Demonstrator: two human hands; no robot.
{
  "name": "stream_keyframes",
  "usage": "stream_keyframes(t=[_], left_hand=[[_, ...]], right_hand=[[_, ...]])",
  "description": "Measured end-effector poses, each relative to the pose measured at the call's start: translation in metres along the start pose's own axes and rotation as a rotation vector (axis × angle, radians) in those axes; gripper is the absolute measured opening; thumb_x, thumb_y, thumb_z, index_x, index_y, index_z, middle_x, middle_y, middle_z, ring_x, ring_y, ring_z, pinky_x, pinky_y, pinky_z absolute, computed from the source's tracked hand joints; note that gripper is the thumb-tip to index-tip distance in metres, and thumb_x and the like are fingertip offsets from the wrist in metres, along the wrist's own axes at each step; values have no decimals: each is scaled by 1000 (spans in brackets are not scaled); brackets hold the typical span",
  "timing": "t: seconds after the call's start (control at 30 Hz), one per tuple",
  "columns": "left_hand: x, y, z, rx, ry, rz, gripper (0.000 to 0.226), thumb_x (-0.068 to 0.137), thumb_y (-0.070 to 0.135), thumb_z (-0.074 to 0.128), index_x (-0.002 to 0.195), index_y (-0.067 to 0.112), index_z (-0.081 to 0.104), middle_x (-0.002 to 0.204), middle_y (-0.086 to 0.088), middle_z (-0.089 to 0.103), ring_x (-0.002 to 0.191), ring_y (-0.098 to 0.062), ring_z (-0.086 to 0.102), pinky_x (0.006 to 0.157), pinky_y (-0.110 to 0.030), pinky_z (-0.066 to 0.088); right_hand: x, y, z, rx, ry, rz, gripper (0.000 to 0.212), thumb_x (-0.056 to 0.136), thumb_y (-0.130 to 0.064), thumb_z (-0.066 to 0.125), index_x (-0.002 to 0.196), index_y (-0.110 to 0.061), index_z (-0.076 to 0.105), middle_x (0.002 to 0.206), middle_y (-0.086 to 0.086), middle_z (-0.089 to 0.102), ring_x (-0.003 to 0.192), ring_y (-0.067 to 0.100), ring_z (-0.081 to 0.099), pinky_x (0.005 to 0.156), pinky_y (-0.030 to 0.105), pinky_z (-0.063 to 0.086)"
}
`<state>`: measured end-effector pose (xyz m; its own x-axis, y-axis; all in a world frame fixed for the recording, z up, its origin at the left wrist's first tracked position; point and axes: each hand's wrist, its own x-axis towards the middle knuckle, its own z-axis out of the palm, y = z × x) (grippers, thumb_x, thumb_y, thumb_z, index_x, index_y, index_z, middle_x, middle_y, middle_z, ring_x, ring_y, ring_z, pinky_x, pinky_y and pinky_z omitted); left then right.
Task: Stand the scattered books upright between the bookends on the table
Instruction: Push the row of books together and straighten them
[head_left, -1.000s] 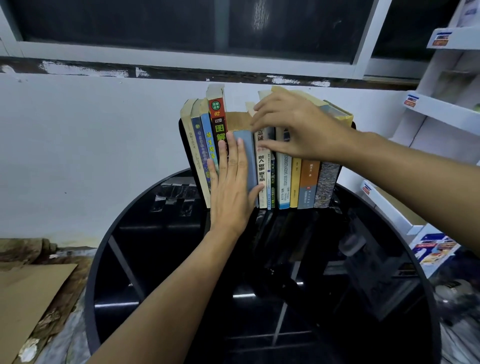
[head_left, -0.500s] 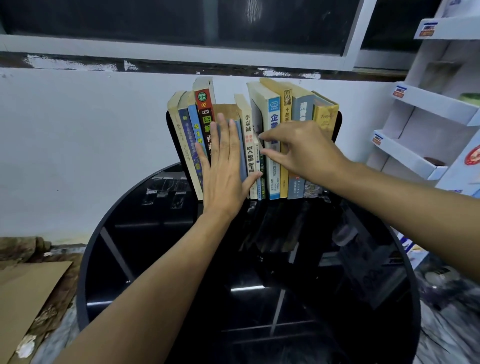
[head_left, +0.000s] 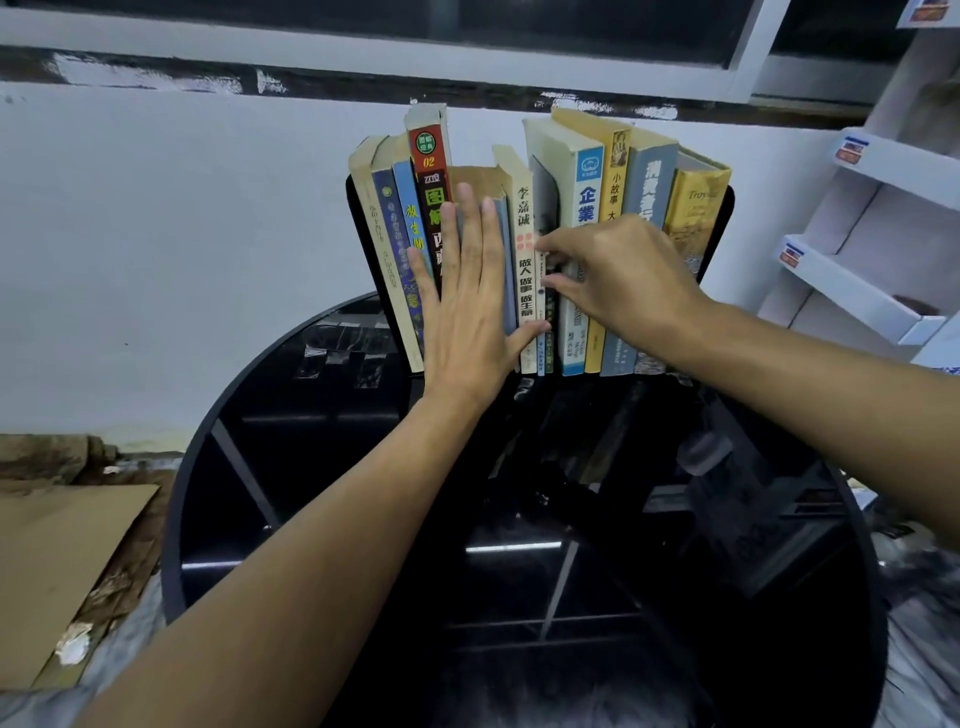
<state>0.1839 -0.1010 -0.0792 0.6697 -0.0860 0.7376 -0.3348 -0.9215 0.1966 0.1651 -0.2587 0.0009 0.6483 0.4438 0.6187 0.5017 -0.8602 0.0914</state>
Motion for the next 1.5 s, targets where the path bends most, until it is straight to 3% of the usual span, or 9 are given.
stream_keyframes(t=[0.43, 0.73, 0.93, 1.07, 1.3, 1.5], left_hand=[[3, 1, 8, 57, 27, -19, 141, 67, 75, 74, 158, 7, -9, 168, -19, -3, 156, -35, -2, 122, -61, -1], [0, 4, 4, 59, 12, -23, 136, 73, 73, 71, 158, 7, -12, 168, -19, -6, 156, -36, -5, 123, -63, 1], [-4, 9, 0, -29, -1, -9, 127, 80, 71, 65, 159, 7, -12, 168, -18, -12, 156, -34, -11, 122, -64, 2], [-2, 13, -1, -30, 11, -34, 129, 78, 76, 63, 159, 7, -10, 168, -17, -13, 154, -28, -17, 122, -64, 0], [5, 23, 3, -48, -3, -51, 136, 74, 76, 66, 158, 9, -18, 168, -16, -15, 155, -30, -16, 123, -63, -3], [6, 21, 8, -34, 10, -43, 138, 72, 79, 64, 155, 12, -24, 164, -10, -25, 154, -28, -19, 123, -62, -3]], right_hand=[[4, 2, 4, 29, -10, 39, 38, 85, -21, 81, 122, -13, 70, 101, 3, 78, 94, 23, 74, 85, 44, 60], [4, 4, 7, 52, -22, 29, 36, 87, -18, 79, 121, -11, 71, 101, 4, 77, 93, 23, 74, 82, 45, 61], [-2, 9, -16, 126, 12, -70, 27, 89, -18, 78, 114, -9, 74, 94, 5, 77, 79, 12, 69, 75, 39, 62], [4, 22, -32, 96, 100, -162, 21, 94, -22, 72, 111, -11, 73, 101, 4, 71, 87, 19, 68, 74, 43, 59], [26, 43, -55, -94, 145, -265, 35, 91, -28, 73, 123, -15, 69, 130, 3, 65, 123, 24, 57, 98, 41, 39], [34, 53, -55, -47, 72, -228, 40, 90, -29, 76, 127, -17, 69, 126, 0, 70, 119, 23, 62, 98, 51, 46]])
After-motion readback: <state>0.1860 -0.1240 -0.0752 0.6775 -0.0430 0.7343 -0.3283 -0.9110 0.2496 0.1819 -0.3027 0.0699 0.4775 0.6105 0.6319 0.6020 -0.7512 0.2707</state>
